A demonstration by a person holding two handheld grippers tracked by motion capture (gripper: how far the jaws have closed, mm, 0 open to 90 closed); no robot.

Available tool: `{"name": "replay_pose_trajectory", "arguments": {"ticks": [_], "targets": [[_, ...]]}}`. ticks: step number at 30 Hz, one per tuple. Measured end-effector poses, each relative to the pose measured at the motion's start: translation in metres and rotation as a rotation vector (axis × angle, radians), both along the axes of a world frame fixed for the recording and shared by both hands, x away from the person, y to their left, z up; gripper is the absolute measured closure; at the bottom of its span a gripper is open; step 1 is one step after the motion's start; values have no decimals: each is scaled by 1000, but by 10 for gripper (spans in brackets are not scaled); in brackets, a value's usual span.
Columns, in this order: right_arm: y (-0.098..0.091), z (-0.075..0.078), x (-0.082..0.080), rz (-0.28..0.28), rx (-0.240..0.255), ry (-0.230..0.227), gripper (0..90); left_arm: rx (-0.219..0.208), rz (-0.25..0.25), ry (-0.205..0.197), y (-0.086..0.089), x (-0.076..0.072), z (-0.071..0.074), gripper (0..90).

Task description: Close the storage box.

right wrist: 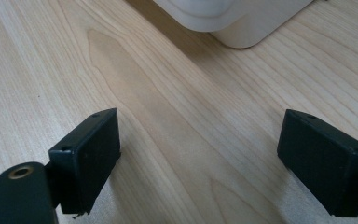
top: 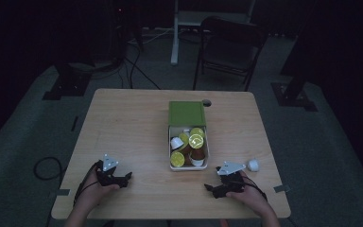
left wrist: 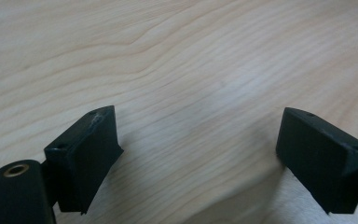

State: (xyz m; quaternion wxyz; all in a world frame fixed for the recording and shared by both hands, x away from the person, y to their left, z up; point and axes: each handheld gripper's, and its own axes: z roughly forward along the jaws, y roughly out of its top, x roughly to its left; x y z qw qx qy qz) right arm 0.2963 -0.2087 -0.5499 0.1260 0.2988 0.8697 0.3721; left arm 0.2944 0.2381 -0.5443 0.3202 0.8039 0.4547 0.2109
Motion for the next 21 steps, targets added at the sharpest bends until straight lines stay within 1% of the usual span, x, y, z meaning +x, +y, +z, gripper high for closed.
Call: {"name": "replay_pose_trajectory", "arguments": {"ticks": [2,5,8,12,14,16,18,19,20,21], "targets": [[1,0,0,-9,-2,1,128,4,-31,8,-4,-1,1,145],[1,2,0,-22,-9,0,130,-3,-83,20,-12,-3,1,145],[1,5,-1,-24,9,-3,130,11,-124,18,-20,-4,2,145],[0,12,-2,-33,31,-12,130,17,-151,6,-27,-5,5,145],[-1,14,-2,-37,40,-16,130,18,-154,1,-28,-6,7,145],[-2,17,-2,-40,55,-18,130,24,-174,-10,-33,-7,11,145],[-3,18,-1,-46,60,-24,130,40,-181,-20,-35,-8,14,145],[-3,19,-1,-48,62,-25,130,40,-181,-20,-35,-8,14,145],[-4,19,-1,-52,65,-27,130,75,-192,-36,-38,-8,16,145],[-4,20,-1,-54,67,-29,130,77,-197,-41,-39,-8,18,145]]}}
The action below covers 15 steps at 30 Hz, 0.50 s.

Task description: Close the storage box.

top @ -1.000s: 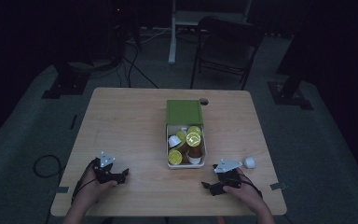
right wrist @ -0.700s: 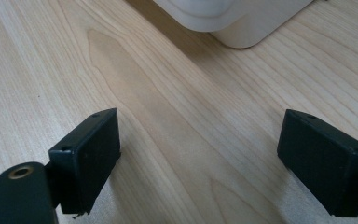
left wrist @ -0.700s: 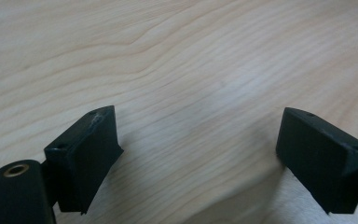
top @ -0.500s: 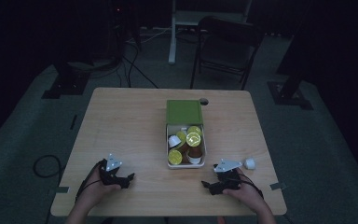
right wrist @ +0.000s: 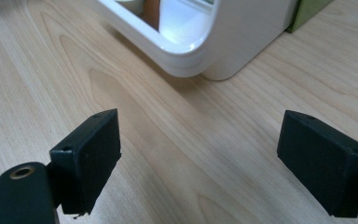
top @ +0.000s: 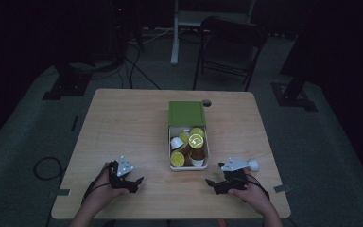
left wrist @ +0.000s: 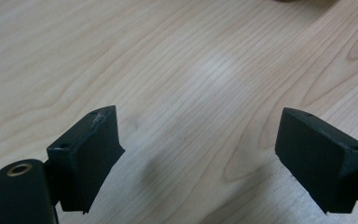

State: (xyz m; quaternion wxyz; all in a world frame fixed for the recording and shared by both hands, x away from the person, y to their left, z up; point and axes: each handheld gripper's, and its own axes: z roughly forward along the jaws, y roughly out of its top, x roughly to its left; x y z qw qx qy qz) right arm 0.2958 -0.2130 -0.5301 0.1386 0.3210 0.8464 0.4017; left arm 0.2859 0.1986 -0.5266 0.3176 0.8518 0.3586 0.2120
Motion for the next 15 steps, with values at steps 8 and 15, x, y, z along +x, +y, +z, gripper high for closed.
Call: {"name": "replay_pose_trajectory", "arguments": {"ticks": [8,15], "targets": [[-4,7,2,-18,34,-7,130,-56,-57,-1,-16,0,7,145],[-6,14,5,-39,68,-30,130,-95,-105,-26,-29,2,16,145]]}}
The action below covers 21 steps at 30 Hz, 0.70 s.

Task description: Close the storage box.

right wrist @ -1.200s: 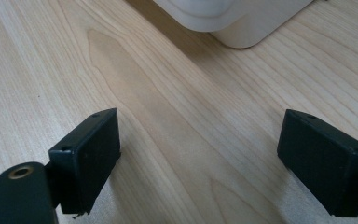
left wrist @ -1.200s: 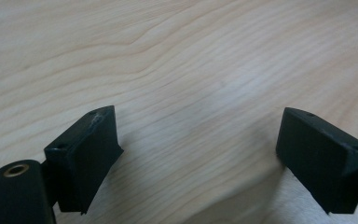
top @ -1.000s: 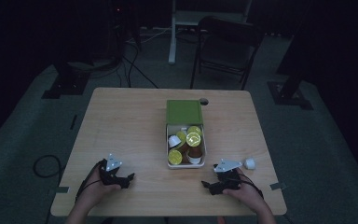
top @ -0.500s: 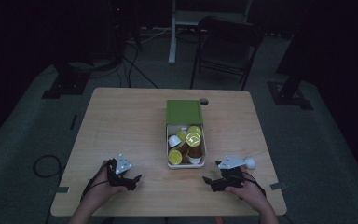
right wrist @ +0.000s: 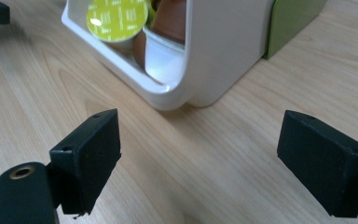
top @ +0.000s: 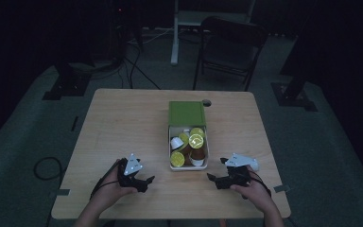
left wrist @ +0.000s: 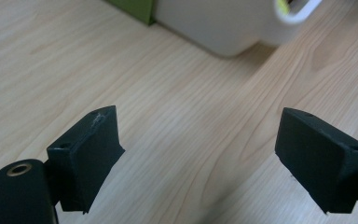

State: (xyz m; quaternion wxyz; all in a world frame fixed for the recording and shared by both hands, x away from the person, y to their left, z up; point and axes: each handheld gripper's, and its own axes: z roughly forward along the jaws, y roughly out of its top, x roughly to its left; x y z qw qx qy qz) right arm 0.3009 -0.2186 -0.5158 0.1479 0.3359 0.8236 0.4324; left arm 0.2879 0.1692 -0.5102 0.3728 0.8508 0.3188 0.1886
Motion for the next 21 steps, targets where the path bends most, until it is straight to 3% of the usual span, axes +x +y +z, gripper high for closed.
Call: {"name": "replay_pose_trajectory", "arguments": {"ticks": [13,21], "targets": [[-2,8,7,-30,45,-19,130,-29,-65,-22,-24,10,11,145],[3,11,13,-37,64,-14,130,-83,-86,-23,-42,21,14,145]]}}
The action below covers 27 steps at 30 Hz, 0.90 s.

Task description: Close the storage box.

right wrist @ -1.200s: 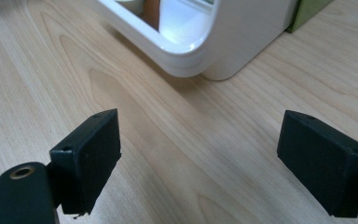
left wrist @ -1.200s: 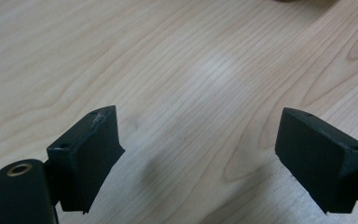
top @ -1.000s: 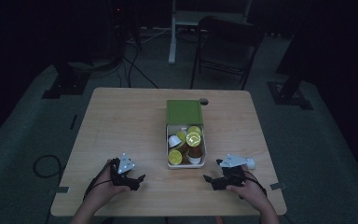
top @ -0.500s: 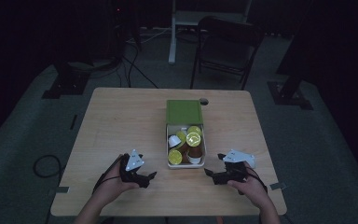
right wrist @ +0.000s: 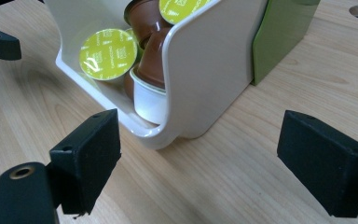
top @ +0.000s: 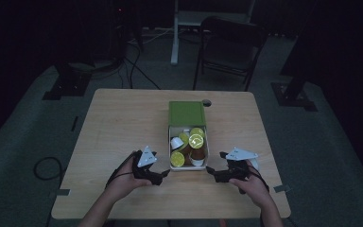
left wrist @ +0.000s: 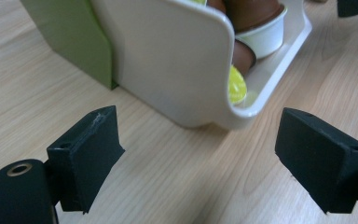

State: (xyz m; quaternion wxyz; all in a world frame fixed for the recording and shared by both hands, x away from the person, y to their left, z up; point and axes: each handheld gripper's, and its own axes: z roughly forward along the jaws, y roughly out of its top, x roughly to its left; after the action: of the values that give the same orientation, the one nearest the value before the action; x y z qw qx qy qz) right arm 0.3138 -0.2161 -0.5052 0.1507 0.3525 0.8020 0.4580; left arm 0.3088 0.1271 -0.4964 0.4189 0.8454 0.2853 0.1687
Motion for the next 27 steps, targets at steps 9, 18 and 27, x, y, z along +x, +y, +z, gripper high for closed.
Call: {"name": "replay_pose_trajectory", "arguments": {"ticks": [9,18,27], "targets": [[3,1,10,-31,7,2,130,-11,14,1,-7,15,1,145],[8,-2,18,-32,5,9,131,-26,34,6,-10,25,-5,144],[5,-3,26,-69,3,27,128,-10,32,-1,-10,30,0,144]]}}
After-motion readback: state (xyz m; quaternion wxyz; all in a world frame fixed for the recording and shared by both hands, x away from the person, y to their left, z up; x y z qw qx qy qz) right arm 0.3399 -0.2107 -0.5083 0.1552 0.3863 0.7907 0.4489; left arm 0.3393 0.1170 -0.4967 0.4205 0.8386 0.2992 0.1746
